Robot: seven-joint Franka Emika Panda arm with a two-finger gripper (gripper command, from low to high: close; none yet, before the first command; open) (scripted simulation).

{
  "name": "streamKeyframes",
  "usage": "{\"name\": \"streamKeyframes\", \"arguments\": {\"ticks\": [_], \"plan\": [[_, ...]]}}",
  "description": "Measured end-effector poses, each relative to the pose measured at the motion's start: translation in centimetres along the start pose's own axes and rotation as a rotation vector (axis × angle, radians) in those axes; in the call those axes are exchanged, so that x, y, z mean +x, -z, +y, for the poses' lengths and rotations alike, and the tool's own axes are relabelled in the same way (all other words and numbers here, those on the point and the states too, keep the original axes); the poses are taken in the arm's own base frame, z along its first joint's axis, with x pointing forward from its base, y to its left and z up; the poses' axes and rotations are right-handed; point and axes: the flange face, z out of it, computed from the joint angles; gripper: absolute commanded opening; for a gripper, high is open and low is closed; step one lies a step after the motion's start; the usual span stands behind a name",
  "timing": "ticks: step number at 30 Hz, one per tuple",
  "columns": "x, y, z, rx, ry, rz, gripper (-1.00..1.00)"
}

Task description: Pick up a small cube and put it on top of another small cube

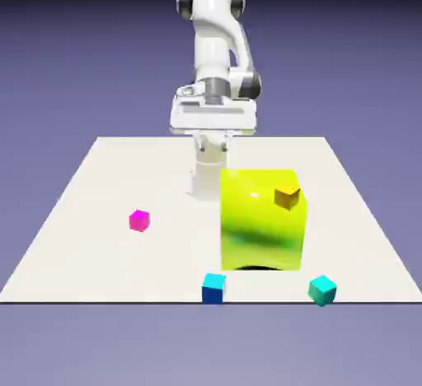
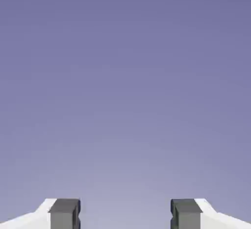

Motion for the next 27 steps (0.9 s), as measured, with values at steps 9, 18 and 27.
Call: {"name": "streamKeyframes", "arguments": {"ticks": [9, 18, 27], "plan": [[1.0, -9.7, -0.7, -0.240, -0.082, -0.224, 0.00], [-0.2, -20.0, 0.7, -0.482, -0.174, -0.445, 0.00], [-3.7, -30.0, 4.1, -0.726, -0.268, -0.664, 0.00]]}}
